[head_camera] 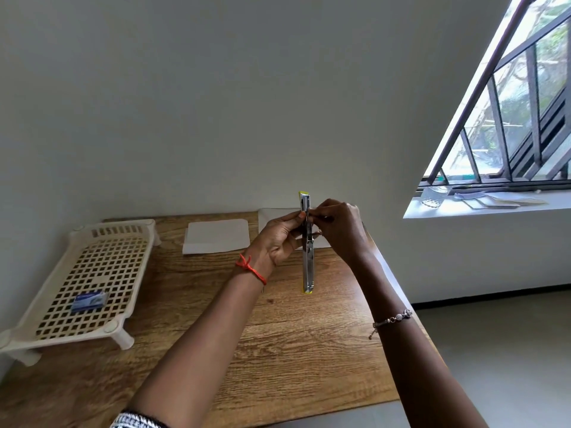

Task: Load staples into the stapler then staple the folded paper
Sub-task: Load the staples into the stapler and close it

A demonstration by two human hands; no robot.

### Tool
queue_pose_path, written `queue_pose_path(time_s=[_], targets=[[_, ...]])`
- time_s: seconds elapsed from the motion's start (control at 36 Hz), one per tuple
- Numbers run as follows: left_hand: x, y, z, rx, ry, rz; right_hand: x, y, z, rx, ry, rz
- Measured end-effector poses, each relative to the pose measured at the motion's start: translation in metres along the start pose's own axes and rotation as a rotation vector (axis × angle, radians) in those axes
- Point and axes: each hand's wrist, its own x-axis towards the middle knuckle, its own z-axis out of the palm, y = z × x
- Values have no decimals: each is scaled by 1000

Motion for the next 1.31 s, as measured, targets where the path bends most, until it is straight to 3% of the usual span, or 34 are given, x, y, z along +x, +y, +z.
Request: queue_pose_path(time_s=[0.31,0.5,0.86,1.14,1.31], targets=[[2,-7,-6,-19,63,-16,-4,1,2,-139,-144,-17],[0,-13,-8,-28,69,-53,-9,0,2,-102,-60,21],[-13,-49,-12,-203,44,-203,-27,24,5,91,-74,333],[-15,-62,-22,-233,109,-277,-60,43,6,-123,-252,57],[-18,-67,-19,-203,134,-299,-69,46,7,-227,-280,10]])
